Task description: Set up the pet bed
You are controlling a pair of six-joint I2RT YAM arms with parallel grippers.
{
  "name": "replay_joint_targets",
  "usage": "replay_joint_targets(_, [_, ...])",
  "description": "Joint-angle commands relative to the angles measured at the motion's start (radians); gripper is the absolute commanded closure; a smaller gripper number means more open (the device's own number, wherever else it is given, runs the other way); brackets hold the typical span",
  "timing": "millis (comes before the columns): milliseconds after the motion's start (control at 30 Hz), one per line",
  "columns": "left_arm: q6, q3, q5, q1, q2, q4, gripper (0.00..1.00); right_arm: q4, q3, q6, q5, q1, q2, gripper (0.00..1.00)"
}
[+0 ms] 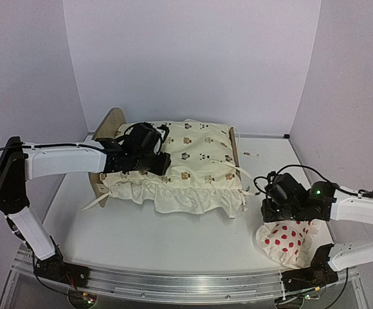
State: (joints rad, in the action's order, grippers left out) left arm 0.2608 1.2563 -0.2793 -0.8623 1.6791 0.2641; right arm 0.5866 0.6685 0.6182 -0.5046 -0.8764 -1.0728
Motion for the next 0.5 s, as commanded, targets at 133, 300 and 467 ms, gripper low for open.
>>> replay_joint_targets(133, [-0.094, 0.145, 0.132, -0.056, 0.005, 0.041, 0.35, -0.03, 0.122, -0.09, 0.11, 0.014, 0.104, 0.54])
replay_joint_targets(300, [-0.185, 0.29, 0.111, -0.161, 0.1, 0.112, 0.19, -0.038, 0.232, -0.15, 0.196, 0.096, 0.077, 0.36])
replay_joint_targets(467, [-0.221, 0.438, 0.098, -0.212, 0.242, 0.169, 0.18, -0.041, 0.291, -0.173, 0.213, 0.177, 0.041, 0.25])
